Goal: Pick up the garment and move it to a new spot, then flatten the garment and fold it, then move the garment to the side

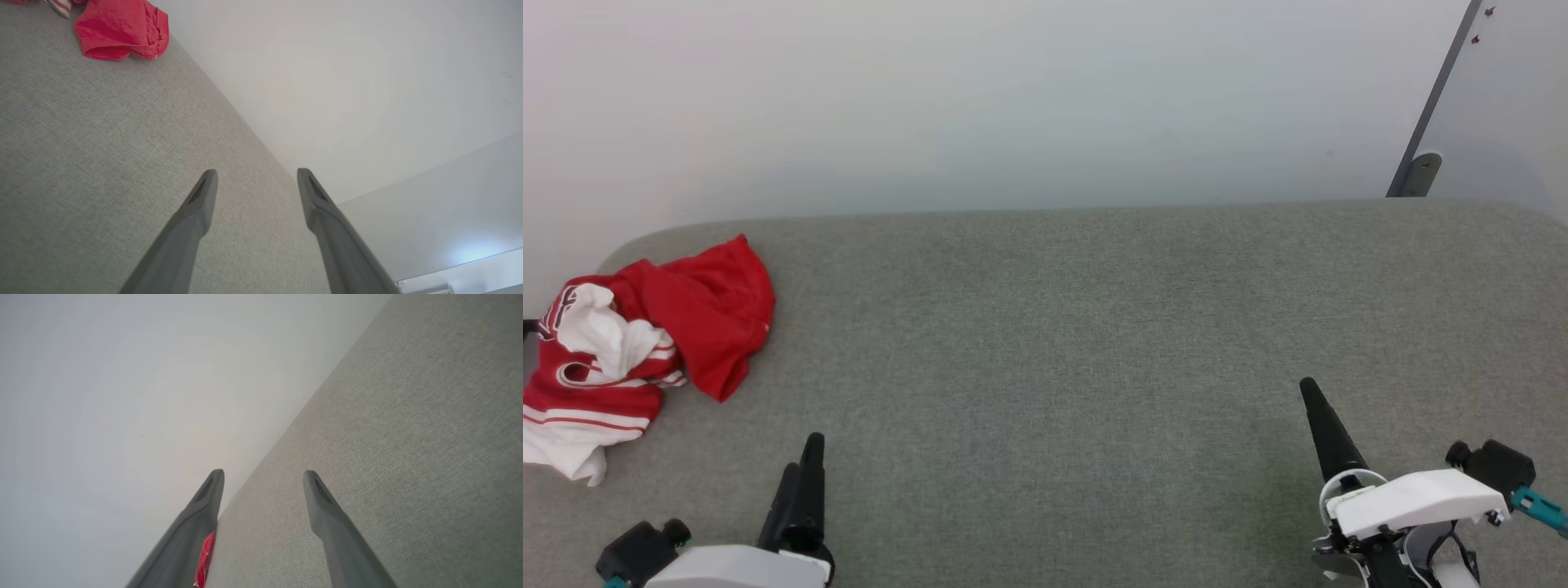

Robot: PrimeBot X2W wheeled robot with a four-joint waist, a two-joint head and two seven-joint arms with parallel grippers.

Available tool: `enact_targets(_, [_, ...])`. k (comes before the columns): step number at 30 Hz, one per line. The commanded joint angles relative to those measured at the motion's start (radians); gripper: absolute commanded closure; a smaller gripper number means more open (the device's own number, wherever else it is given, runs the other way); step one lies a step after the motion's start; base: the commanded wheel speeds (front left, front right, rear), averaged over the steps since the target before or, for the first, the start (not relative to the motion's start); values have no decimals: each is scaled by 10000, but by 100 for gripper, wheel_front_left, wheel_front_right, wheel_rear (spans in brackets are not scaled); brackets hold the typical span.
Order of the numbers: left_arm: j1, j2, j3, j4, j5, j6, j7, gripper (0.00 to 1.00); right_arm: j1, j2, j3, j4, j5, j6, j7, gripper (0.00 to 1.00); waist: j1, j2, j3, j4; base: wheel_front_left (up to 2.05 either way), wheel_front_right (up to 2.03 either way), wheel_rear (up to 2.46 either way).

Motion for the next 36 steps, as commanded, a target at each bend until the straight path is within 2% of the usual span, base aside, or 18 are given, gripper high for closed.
enact_targets(1, [-25, 142, -33, -152, 343, 52, -78, 0, -300, -48, 53, -42, -430, -3, -103, 0, 0, -1, -11, 2, 0, 0, 0])
enact_targets(16, [197, 263, 41, -287, 2841, -12, -533, 0, -433, 74, -281, 438, -3641, -4, -517, 0, 0, -1, -109, 6, 0, 0, 0])
enact_targets(36, [498, 83, 483, -332, 5398, -531, -1041, 0, -482, 234, -434, 597, -6358, -6, -821, 0, 0, -1, -254, 11, 0, 0, 0])
